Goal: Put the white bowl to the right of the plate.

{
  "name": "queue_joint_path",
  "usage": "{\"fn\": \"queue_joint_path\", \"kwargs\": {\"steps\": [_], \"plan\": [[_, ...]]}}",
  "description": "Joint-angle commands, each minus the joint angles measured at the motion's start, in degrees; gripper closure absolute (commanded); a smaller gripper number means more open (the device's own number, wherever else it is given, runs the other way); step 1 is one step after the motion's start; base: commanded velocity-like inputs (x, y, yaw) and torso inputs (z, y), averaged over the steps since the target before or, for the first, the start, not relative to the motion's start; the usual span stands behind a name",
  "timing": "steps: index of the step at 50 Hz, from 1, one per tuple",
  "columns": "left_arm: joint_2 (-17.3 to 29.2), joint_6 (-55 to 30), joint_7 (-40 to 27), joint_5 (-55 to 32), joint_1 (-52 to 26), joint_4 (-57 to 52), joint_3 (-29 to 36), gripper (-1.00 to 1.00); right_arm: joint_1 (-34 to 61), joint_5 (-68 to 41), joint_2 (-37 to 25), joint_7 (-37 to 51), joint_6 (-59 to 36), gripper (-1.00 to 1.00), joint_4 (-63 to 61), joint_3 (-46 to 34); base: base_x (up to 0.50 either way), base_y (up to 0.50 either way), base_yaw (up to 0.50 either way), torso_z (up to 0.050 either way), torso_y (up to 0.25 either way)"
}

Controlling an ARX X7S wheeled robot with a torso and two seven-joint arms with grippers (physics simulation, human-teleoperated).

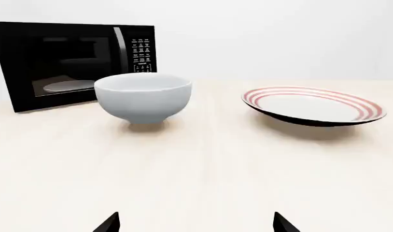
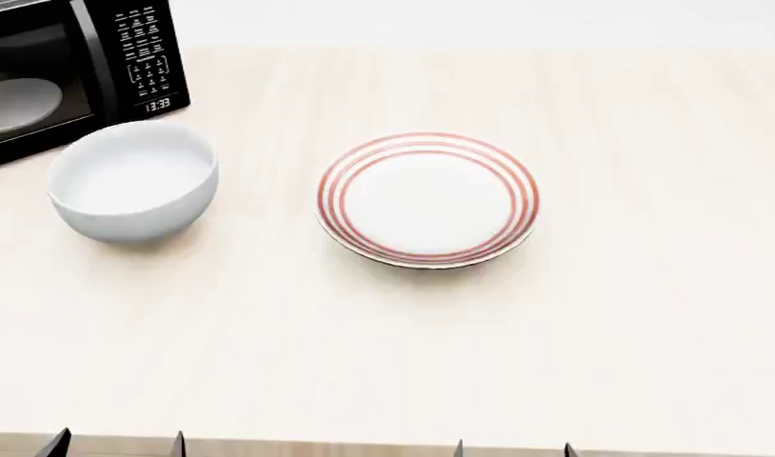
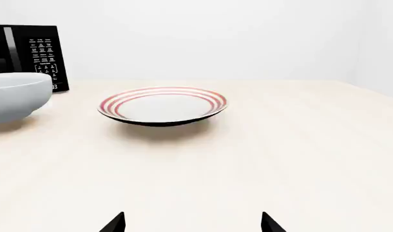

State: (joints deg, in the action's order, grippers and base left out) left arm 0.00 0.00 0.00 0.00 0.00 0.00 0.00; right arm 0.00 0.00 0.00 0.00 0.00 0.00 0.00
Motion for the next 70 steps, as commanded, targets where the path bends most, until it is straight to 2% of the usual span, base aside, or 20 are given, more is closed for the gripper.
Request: {"fn": "queue_joint_path", "kwargs": {"steps": [1, 7, 9, 11, 16, 19, 22, 29, 31, 39, 50, 52, 55, 57, 58, 60, 70], "plan": [[0.53, -0.82, -0.57, -0.52, 0.23, -1.04, 0.56, -1.00, -0.17, -1.62, -1.62, 1.88, -0.87, -1.00, -1.07, -1.86, 0.00, 0.00, 0.00, 0.000, 0.000], [2.00, -3.61, -2.86, -0.65, -0.40, -0.49, 2.33, -1.00, 0.75, -1.38, -2.31, 4.13, -2.65, -1.00, -0.39, -2.92, 0.00, 0.00, 0.00, 0.000, 0.000], [2.16, -8.55, -3.01, -2.05, -0.98, -4.63, 2.18, -1.00, 1.02, -1.47, -2.64, 4.64, -5.57, -1.00, -2.04, -3.12, 0.00, 0.00, 0.00, 0.000, 0.000], [2.30, -13.18, -3.29, -2.98, -0.95, -10.51, 2.55, -1.00, 1.51, -1.64, -3.07, 5.24, -10.41, -1.00, -5.86, -3.04, 0.00, 0.00, 0.00, 0.000, 0.000], [3.21, -31.45, -3.86, -5.68, -3.72, -26.31, 3.76, -1.00, 3.20, -1.97, -4.54, 5.49, -24.02, -1.00, -22.21, -2.89, 0.00, 0.00, 0.00, 0.000, 0.000], [4.26, -34.87, -3.98, -5.75, -5.04, -31.33, 4.60, -1.00, 4.35, -3.65, -4.69, 5.58, -28.96, -1.00, -28.67, -1.90, 0.00, 0.00, 0.00, 0.000, 0.000], [5.01, -42.27, -4.76, -6.32, -8.48, -38.14, 4.12, -1.00, 8.18, -7.24, -4.86, 5.70, -39.79, -1.00, -36.97, 0.63, 0.00, 0.00, 0.00, 0.000, 0.000], [5.47, -53.30, -4.59, -10.45, -14.15, -45.66, 0.62, -1.00, 17.40, -9.61, -5.43, 8.72, -54.61, -1.00, -45.52, 3.67, 0.00, 0.00, 0.00, 0.000, 0.000], [5.53, -55.55, -4.83, -11.07, -15.74, -46.91, 0.28, -1.00, 19.03, -12.80, -4.87, 7.01, -56.60, -1.00, -47.39, 6.30, 0.00, 0.00, 0.00, 0.000, 0.000], [5.60, -57.32, -5.04, -12.72, -16.52, -48.69, -0.57, -1.00, 20.91, -19.95, -4.59, 3.18, -62.16, -1.00, -49.85, 10.59, 0.10, 0.24, 0.00, 0.000, 0.000], [5.72, -57.85, -5.57, -14.38, -16.65, -50.21, -1.75, -1.00, 20.70, -20.46, -4.75, 4.58, -61.08, -1.00, -49.84, 10.32, 0.23, 0.50, 0.00, 0.000, 0.000], [5.79, -57.78, -5.65, -14.58, -16.61, -50.18, -1.80, -1.00, 20.26, -17.39, -6.46, 6.39, -59.49, -1.00, -49.79, 7.22, 0.22, 0.46, 0.00, 0.000, 0.000], [5.87, -57.72, -5.88, -14.80, -16.67, -50.03, -1.84, -1.00, 20.10, -16.82, -6.36, 7.36, -58.95, -1.00, -49.56, 6.73, 0.00, 0.00, 0.00, 0.000, 0.000], [5.99, -57.61, -6.08, -14.85, -16.55, -50.28, -1.70, -1.00, 20.09, -20.04, -5.82, 4.94, -59.55, -1.00, -49.62, 8.74, 0.00, 0.00, 0.00, 0.000, 0.000], [6.08, -57.38, -6.13, -14.84, -16.38, -50.25, -1.57, -1.00, 18.50, -21.73, -5.74, 1.97, -55.73, -1.00, -49.83, 9.50, 0.29, 0.00, 0.00, 0.000, 0.000], [6.22, -57.31, -6.28, -14.91, -16.46, -50.19, -1.51, -1.00, 18.42, -19.17, -6.79, 3.67, -55.00, -1.00, -49.88, 7.37, 0.50, 0.00, 0.00, 0.000, 0.000], [6.49, -57.67, -7.11, -15.70, -16.73, -50.83, -1.72, -1.00, 20.27, -21.01, -6.68, 5.04, -58.09, -1.00, -51.97, 8.36, 0.50, 0.00, 0.00, 0.000, 0.000]]}}
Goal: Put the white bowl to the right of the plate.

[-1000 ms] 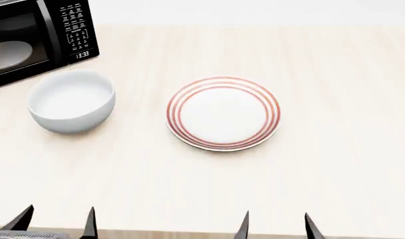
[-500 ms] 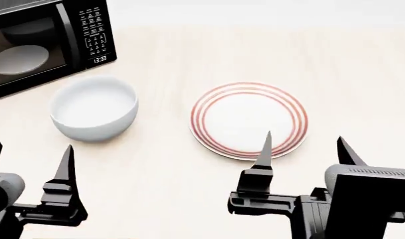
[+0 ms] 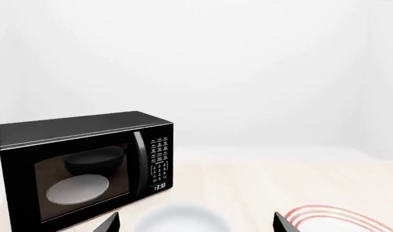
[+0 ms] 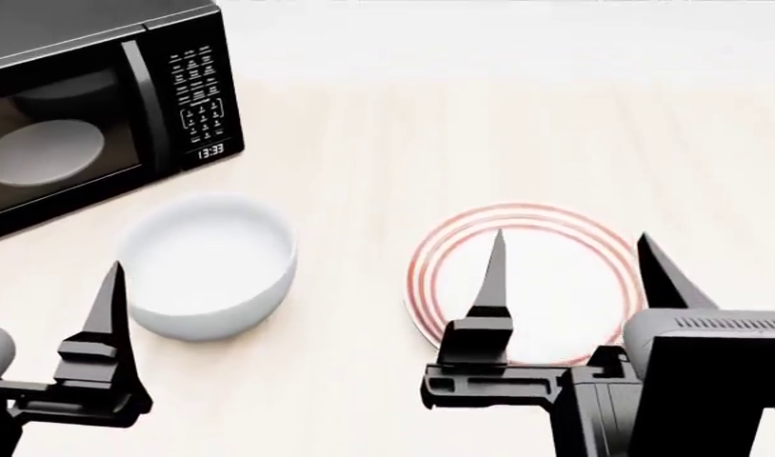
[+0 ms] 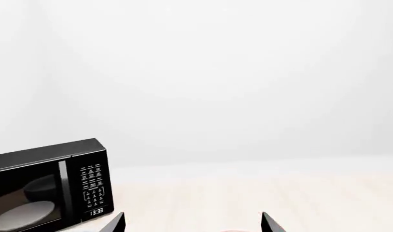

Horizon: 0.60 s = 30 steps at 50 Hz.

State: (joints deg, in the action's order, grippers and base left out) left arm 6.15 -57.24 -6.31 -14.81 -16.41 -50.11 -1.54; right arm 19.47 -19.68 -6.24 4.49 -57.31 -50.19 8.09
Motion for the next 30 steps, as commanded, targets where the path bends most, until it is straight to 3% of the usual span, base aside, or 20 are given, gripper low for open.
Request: {"fn": "queue_joint_path", "kwargs": {"steps": [1, 30], "plan": [[0.36, -0.51, -0.88, -0.99, -0.35, -0.81, -0.19, -1.00, 0.91, -1.55, -0.46, 0.58, -1.00, -1.00, -1.86, 0.34, 0.50, 0.00, 0.00, 0.000, 0.000], [1.38, -1.36, -2.99, -2.86, -0.94, -2.15, 0.10, -1.00, 5.62, -4.42, -1.07, 3.51, -4.98, -1.00, -0.84, 1.47, 0.50, 0.00, 0.00, 0.000, 0.001]]}}
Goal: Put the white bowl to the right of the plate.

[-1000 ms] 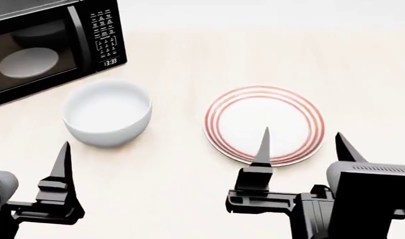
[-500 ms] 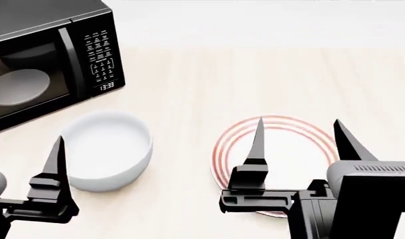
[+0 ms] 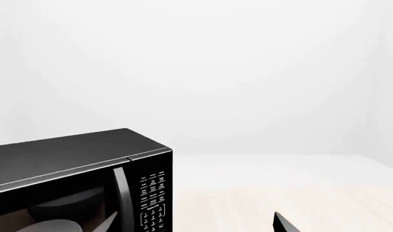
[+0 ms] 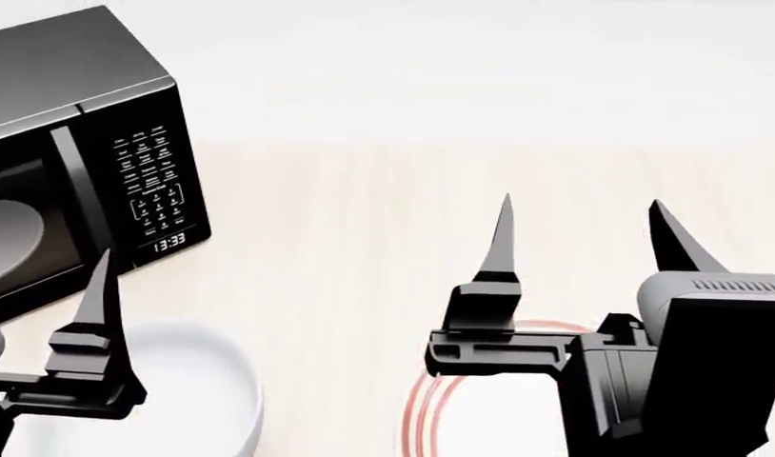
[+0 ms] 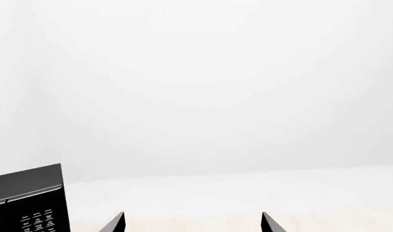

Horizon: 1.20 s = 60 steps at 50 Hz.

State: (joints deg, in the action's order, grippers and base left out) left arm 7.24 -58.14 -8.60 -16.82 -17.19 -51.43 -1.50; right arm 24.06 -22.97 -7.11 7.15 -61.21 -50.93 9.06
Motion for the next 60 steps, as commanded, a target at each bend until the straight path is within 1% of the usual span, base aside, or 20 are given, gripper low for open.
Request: {"fn": "queue_joint_path", "kwargs": {"steps": [1, 7, 14, 16, 19, 21, 22, 24, 27, 28, 29, 30, 31, 32, 33, 34, 35, 46, 49, 60], "plan": [[0.30, -0.46, -0.73, -0.96, -0.15, -0.86, 0.03, -1.00, 1.01, -1.20, -0.23, 0.90, -1.03, -1.00, -0.08, 0.51, 0.50, 0.00, 0.00, 0.000, 0.000], [0.48, -0.21, -1.02, -1.30, -0.13, -0.68, -0.04, -1.00, 0.93, -0.28, -0.73, 2.19, -0.99, -1.00, 0.60, -0.84, 0.50, 0.00, 0.00, 0.000, 0.000], [0.82, 0.64, -1.06, -1.76, 0.35, -0.15, -0.60, -1.00, 3.73, 2.19, -0.87, 7.77, -7.78, -1.00, 1.14, -3.11, 0.04, 0.00, 0.00, 0.000, 0.000], [1.03, 1.76, -0.86, -1.72, 1.06, 0.41, -0.91, -1.00, 5.09, 5.35, -2.00, 12.27, -10.67, -1.00, 0.00, -6.58, 0.00, 0.00, 0.00, 0.000, 0.000], [1.68, 4.83, -0.37, -0.97, 2.90, 2.51, -1.18, -1.00, 5.55, 7.27, -3.30, 15.25, -12.15, -1.00, -2.82, -10.10, 0.00, 0.00, 0.00, 0.000, 0.000], [1.90, 8.21, 0.28, -0.44, 4.91, 5.00, -1.88, -1.00, 6.52, 4.43, -1.98, 13.05, -15.29, -1.00, -4.35, -8.00, 0.00, 0.00, 0.00, 0.000, 0.000], [1.74, 15.26, 2.63, -0.53, 9.56, 9.18, -4.19, -1.00, 8.27, 2.09, -1.63, 10.75, -16.88, -1.00, -5.09, -8.26, 0.00, 0.00, 0.00, 0.000, 0.000], [1.65, 18.26, 3.06, 0.09, 11.89, 10.00, -4.18, -1.00, 10.74, -2.34, 1.59, 7.19, -23.08, -1.00, -5.85, -3.69, 0.00, 0.00, 0.00, 0.000, 0.000], [1.74, 21.93, 3.09, 1.53, 14.67, 10.50, -3.85, -1.00, 13.72, -4.42, 3.02, 6.71, -27.45, -1.00, -6.63, -1.93, 0.00, 0.00, 0.00, 0.000, 0.000], [-1.38, 30.53, -5.51, 10.13, 23.27, 9.96, -12.44, -1.00, 22.32, -13.01, 7.09, 15.31, -27.81, -1.00, 1.97, -1.02, 0.00, 0.00, 0.00, 0.000, 0.000], [-1.25, 30.63, -9.86, 12.46, 26.43, 12.14, -18.95, -1.00, 29.72, -21.61, -1.50, 23.90, -19.22, -1.00, 10.56, -9.62, 0.00, 0.00, 0.00, 0.000, 0.000], [-1.19, 28.80, -11.83, 13.76, 25.04, 10.59, -19.43, -1.00, 30.19, -30.20, -10.10, 32.49, -10.63, -1.00, 19.16, -18.21, 0.00, 0.00, 0.00, 0.000, 0.000], [-1.43, 27.96, -11.61, 12.41, 24.66, 10.37, -20.17, -1.00, 32.21, -38.80, -10.38, 41.09, -2.03, -1.00, 20.73, -24.68, 0.00, 0.00, 0.00, 0.000, 0.000], [-0.90, 27.31, -11.84, 13.47, 24.69, 10.74, -19.06, -1.00, 32.88, -47.39, -10.22, 49.68, 1.30, -1.00, 21.67, -24.93, 0.00, 0.00, 0.00, 0.000, 0.000], [-0.82, 27.36, -11.58, 13.07, 24.77, 10.54, -19.02, -1.00, 33.11, -55.99, -10.17, 56.51, 1.22, -1.00, 21.95, -25.06, 0.00, 0.00, 0.00, 0.000, 0.000], [-0.86, 26.95, -11.53, 12.62, 24.78, 10.32, -19.24, -1.00, 33.55, -64.58, -10.10, 56.73, 0.89, -1.00, 22.71, -25.37, 0.00, 0.00, 0.00, 0.000, 0.000], [-0.91, 26.56, -11.68, 12.37, 24.83, 9.74, -19.50, -1.00, 33.90, -69.30, -9.83, 56.88, 0.75, -1.00, 23.95, -25.50, 0.00, 0.00, 0.00, 0.000, 0.000], [-1.80, 29.05, -12.61, 9.99, 27.65, 7.75, -22.09, -1.00, 37.39, -73.01, -6.91, 60.67, -0.59, -1.00, 27.09, -29.16, 0.00, 0.00, 0.00, 0.000, 0.000], [-2.03, 29.70, -12.93, 8.80, 28.69, 6.76, -24.03, -1.00, 39.08, -76.85, -5.63, 62.98, -0.98, -1.00, 29.31, -30.54, 0.00, 0.00, 0.00, 0.000, 0.000], [-2.55, 30.26, -14.76, 5.77, 30.65, 5.09, -29.57, -1.00, 42.51, -81.60, -1.48, 67.30, -1.55, -1.00, 35.35, -35.82, 0.00, 0.00, 0.00, 0.000, 0.000]]}}
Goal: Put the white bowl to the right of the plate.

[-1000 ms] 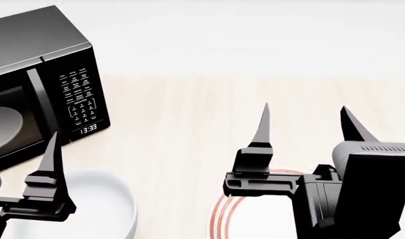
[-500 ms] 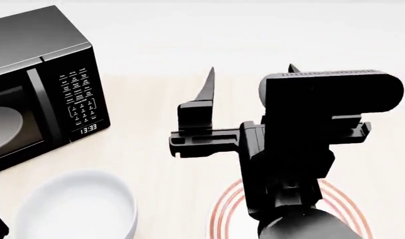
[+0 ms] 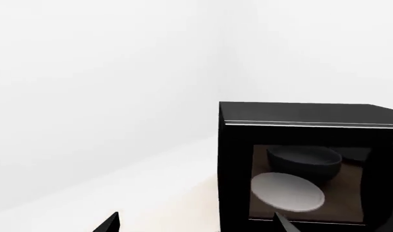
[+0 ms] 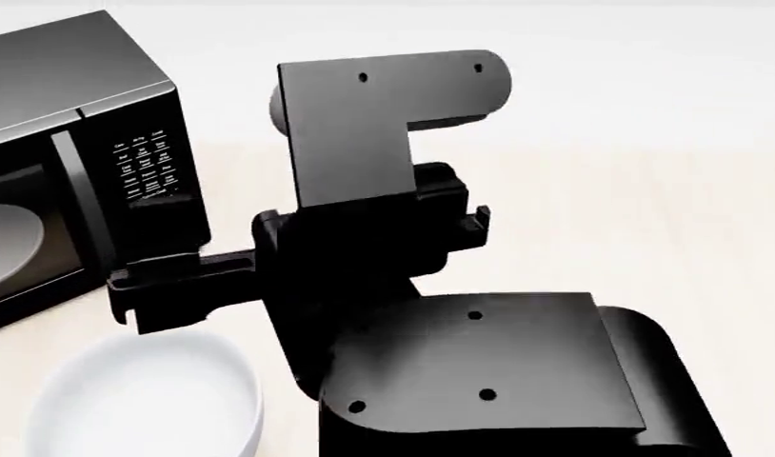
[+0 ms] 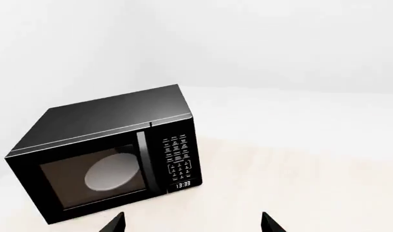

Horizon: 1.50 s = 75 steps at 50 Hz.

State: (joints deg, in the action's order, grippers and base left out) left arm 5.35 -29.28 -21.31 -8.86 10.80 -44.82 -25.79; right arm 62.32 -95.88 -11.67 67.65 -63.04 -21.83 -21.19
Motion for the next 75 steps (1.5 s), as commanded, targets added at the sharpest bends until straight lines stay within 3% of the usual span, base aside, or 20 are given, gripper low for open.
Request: {"fn": "queue_joint_path", "kwargs": {"steps": [1, 14, 38, 62, 73, 75], "plan": [[-0.69, 1.30, -2.33, -2.27, 2.73, -1.66, -5.53, -1.00, 4.28, -8.57, 3.29, 6.89, 0.30, -1.00, 6.41, -5.89, 0.00, 0.00, 0.00, 0.000, 0.000], [-0.39, -1.79, -5.15, -7.34, 3.34, -2.80, -12.85, -1.00, 4.98, -9.40, 9.37, 7.76, 1.00, -1.00, 15.35, -13.21, 0.00, 0.00, 0.00, 0.000, 0.000], [0.47, 0.06, -6.59, -8.48, 4.56, -2.31, -12.46, -1.00, 6.36, -8.26, 9.69, 6.60, 6.42, -1.00, 27.06, -20.80, 0.00, 0.00, 0.00, 0.000, 0.000], [1.16, 1.22, -7.18, -10.60, 5.61, -2.31, -12.37, -1.00, 3.15, 0.64, 9.58, -4.98, 9.38, -1.00, 37.61, -28.78, 0.00, 0.00, 0.00, 0.000, 0.000], [1.55, 1.65, -7.76, -10.51, 6.11, -2.53, -11.70, -1.00, 2.49, -0.22, 9.97, -7.22, 10.97, -1.00, 39.50, -29.82, 0.00, 0.00, 0.00, 0.000, 0.000], [1.64, 1.71, -7.84, -10.60, 6.08, -2.37, -11.67, -1.00, 1.01, -3.00, 10.42, -9.42, 13.55, -1.00, 41.32, -27.10, 0.00, 0.00, 0.00, 0.000, 0.000]]}}
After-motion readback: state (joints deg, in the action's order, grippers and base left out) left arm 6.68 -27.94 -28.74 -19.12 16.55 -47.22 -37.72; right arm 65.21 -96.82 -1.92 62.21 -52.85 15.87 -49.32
